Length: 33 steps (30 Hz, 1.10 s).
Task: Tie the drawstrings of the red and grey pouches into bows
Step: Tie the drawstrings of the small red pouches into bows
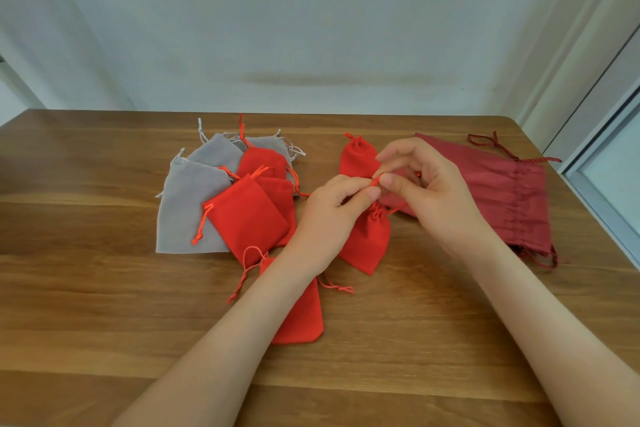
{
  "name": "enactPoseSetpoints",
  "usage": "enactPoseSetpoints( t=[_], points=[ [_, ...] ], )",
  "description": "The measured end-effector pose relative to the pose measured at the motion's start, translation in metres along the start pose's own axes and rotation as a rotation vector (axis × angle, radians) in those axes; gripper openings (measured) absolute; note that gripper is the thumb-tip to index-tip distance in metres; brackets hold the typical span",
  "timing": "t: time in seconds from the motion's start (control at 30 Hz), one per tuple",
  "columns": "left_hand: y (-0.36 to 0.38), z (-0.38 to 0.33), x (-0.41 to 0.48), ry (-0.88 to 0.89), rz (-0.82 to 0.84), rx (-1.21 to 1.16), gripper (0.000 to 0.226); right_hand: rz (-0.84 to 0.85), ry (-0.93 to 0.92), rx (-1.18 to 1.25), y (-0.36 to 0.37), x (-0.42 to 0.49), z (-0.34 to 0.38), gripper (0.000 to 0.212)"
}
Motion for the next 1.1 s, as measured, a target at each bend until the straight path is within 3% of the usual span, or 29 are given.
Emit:
enactPoseSetpoints(
  t=[0.2, 0.3, 0.47, 0.6, 0.83, 0.97, 1.1],
  points=[
    [-0.007, 0.007, 0.004, -0.116, -0.118, -0.079, 0.022, 0.204, -0.248, -0.550, -0.012, 0.006, -0.017, 0.026],
    [-0.006, 0.003, 0.003, -0.150, -0.149, -0.186, 0.025, 0.243, -0.271, -0.632, -0.013, 0.006, -0.027, 0.009],
    [-0.001, -0.007, 0.001, -0.346, -0.018, -0.639, 0.015, 0.201, -0.153, -0.661, -0.013, 0.009, -0.026, 0.009],
    [-0.002, -0.011, 0.000, -0.353, 0.067, -0.631, 0.018, 0.248, 0.051, -0.553, -0.012, 0.006, -0.021, 0.022],
    [-0.002, -0.001, 0.002, -0.351, -0.048, -0.389, 0.016, 0.080, 0.234, -0.229, -0.012, 0.005, -0.016, 0.038],
    [-0.005, 0.006, 0.004, -0.303, -0.227, -0.308, 0.012, 0.065, 0.342, -0.032, -0.008, 0.005, -0.018, 0.029],
    [-0.010, 0.008, 0.003, -0.164, -0.355, 0.006, 0.014, 0.130, 0.362, 0.092, -0.001, 0.000, -0.015, 0.020]
  ],
)
Point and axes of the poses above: each hand's wrist, its own x-axis towards the middle knuckle, its own y-axis out of the palm, z = x × y, the point moved 2 cm from there along x, towards the middle knuckle, and after that the axes turned 15 degrees about -z, right-handed, at the moved point
